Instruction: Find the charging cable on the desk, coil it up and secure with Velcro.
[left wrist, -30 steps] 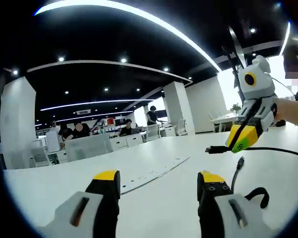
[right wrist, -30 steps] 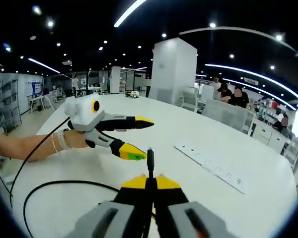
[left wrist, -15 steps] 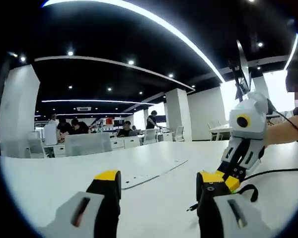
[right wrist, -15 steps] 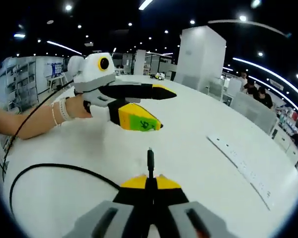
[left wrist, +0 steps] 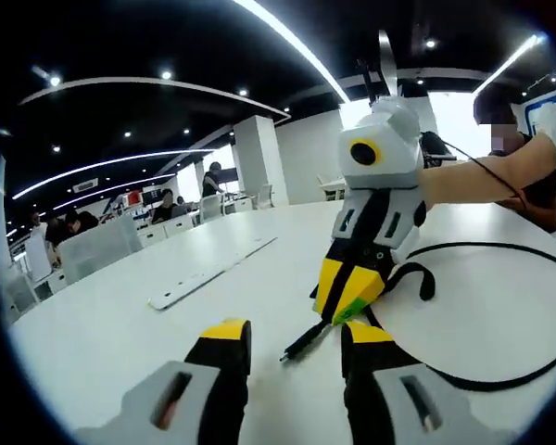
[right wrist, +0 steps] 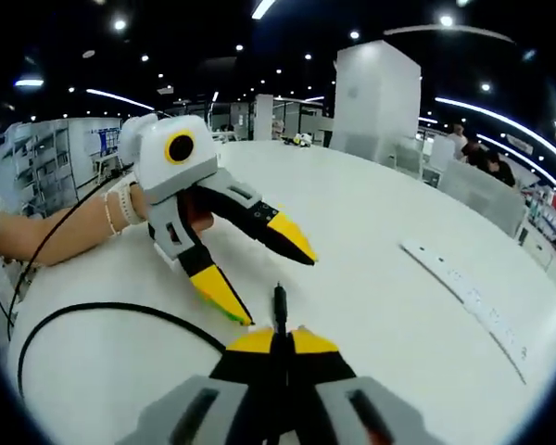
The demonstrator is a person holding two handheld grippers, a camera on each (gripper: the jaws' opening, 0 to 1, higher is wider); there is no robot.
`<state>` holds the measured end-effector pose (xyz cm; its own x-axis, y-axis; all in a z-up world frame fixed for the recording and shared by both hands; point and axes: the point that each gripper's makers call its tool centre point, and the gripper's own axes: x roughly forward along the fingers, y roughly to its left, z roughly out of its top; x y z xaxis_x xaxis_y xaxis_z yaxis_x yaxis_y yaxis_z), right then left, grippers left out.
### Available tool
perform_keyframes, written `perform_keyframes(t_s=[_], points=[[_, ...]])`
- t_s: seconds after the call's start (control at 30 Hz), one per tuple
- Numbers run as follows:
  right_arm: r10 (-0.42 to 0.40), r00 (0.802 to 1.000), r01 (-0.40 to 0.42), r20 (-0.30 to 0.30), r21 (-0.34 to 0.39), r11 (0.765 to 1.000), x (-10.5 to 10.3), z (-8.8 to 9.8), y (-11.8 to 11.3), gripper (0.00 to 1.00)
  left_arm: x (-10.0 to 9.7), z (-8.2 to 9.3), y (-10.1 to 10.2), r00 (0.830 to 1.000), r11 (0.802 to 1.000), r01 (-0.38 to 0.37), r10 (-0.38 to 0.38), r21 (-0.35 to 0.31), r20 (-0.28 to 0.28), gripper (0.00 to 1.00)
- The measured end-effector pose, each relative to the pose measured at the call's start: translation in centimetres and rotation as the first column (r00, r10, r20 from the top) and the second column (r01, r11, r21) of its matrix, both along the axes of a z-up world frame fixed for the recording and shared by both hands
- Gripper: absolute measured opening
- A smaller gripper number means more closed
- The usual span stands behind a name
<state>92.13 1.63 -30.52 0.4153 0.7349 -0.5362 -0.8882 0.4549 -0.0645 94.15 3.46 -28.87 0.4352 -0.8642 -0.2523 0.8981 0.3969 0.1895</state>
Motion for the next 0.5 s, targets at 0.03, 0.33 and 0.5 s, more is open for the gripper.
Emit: perform_keyframes(t_s=[0.03,0.33,0.5], points=[[-0.009,1.000,0.009,0.006,0.017,1.000,0.1,0.3,-0.2,0.07,-0.1,-0.1,-0.1,1.000,1.000,0.005,-0.005,0.006,0.002,0.39],[-0.026,0.998,0.020,0.057,0.097,0.995,-0.1,3.9,-4.6,0.17,-0.2,-0.2,-0.7,0.999,0.999,0.032,-0.032,0.013,0.017,0.38],[-0.027,0.998,0.027,0.059,0.013,1.000,-0.5,3.1,-9.7,0.27,-0.1,-0.3,-1.5,0.996,0.997,0.077,-0.078,0.025,0.033,0.38]])
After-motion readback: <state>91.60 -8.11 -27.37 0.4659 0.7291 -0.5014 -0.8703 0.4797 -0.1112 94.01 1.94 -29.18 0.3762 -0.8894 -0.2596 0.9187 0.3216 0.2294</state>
